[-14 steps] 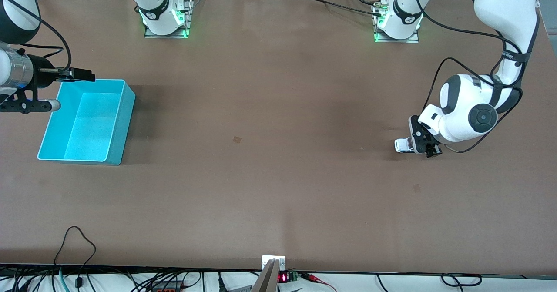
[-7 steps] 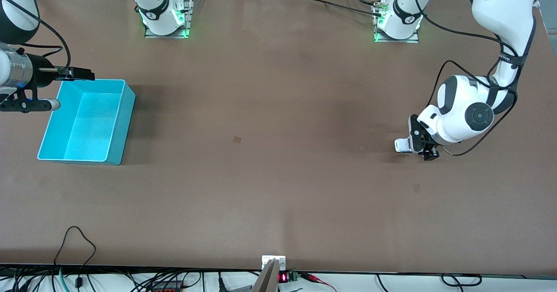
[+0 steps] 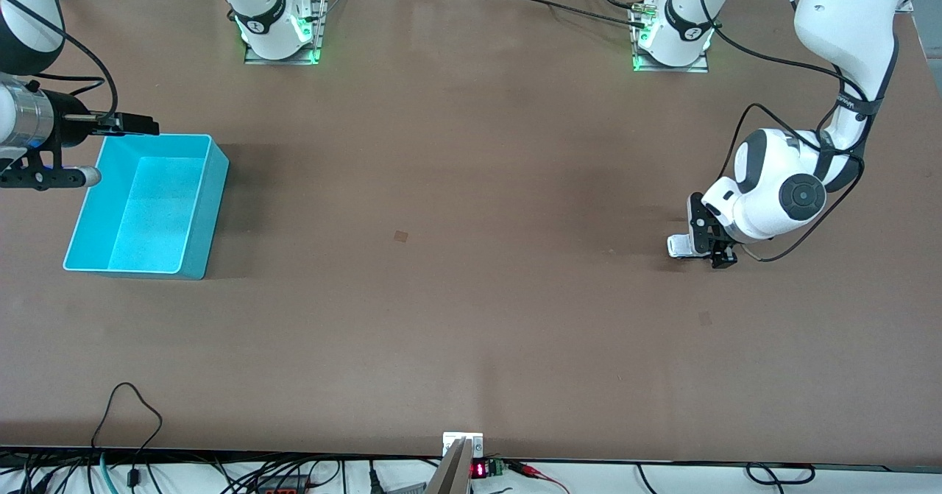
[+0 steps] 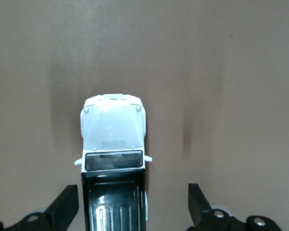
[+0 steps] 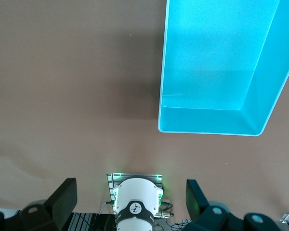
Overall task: Wind and store white jeep toy
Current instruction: 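Close the left gripper on the jeep's body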
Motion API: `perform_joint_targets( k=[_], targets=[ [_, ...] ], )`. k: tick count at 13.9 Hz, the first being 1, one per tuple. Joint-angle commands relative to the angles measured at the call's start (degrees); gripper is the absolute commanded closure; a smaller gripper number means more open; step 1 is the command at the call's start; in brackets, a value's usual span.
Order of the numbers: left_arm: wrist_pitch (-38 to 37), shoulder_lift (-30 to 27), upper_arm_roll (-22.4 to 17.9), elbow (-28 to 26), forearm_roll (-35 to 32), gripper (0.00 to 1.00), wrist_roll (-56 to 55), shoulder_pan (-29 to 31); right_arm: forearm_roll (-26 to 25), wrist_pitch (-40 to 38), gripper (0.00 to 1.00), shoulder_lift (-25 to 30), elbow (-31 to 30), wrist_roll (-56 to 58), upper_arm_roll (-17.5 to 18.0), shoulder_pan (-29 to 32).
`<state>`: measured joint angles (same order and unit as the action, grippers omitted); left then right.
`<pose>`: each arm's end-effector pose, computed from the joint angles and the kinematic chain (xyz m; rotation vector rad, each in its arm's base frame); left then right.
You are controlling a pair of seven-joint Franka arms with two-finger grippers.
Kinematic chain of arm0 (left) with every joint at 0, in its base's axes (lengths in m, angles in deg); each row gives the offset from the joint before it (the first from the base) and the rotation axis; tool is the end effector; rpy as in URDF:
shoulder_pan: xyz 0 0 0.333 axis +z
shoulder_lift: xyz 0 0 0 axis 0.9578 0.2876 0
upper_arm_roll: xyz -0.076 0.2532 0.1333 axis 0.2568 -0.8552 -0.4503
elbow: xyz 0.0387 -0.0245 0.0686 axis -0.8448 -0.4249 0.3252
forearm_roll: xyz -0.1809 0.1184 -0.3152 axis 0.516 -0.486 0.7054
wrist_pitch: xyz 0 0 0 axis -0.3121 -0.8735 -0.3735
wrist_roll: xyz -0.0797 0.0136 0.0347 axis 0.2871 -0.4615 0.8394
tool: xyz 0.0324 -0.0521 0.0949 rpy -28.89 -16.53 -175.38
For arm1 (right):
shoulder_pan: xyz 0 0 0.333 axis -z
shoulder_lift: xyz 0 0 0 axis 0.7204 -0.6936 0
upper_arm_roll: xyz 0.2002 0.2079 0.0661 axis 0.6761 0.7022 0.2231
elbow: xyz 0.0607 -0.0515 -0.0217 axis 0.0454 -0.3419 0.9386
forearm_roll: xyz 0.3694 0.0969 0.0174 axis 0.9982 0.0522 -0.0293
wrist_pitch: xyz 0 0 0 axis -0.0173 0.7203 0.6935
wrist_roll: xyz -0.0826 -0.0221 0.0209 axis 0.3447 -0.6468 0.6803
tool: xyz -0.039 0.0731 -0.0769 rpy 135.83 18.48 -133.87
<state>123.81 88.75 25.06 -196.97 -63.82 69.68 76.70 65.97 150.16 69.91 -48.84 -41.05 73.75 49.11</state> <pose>0.5543 -0.0030 0.1804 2.2044 -2.1465 -0.1541 0.5341 -0.0340 0.4857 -3.0519 0.0048 0.6525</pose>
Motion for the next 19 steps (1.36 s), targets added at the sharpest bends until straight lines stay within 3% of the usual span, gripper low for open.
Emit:
perform_joint_targets(
  k=[1, 10, 13, 14, 19],
  targets=[
    [1.24, -0.38, 0.35, -0.64, -1.53, 0.00, 1.33, 0.72, 0.38, -1.11, 0.00, -0.09, 0.76, 1.21, 0.16, 0.50],
    [3.44, 0.50, 0.26, -1.08, -1.53, 0.03, 1.42, 1.51, 0.38, -1.11, 0.00, -0.09, 0.76, 0.85, 0.16, 0.50],
    [3.44, 0.50, 0.35, -1.17, -1.53, 0.15, 1.42, 1.51, 0.38, -1.11, 0.00, -0.09, 0.76, 1.03, 0.16, 0.50],
    [3.44, 0.50, 0.26, -1.17, -1.53, 0.26, 1.42, 1.42, 0.38, -1.11, 0.00, -0.09, 0.76, 1.03, 0.16, 0.50],
    [3.35, -0.11, 0.35, -1.17, -1.53, 0.55, 4.58, 1.42, 0.38, -1.11, 0.00, -0.09, 0.76, 1.12, 0.16, 0.50]
  ],
)
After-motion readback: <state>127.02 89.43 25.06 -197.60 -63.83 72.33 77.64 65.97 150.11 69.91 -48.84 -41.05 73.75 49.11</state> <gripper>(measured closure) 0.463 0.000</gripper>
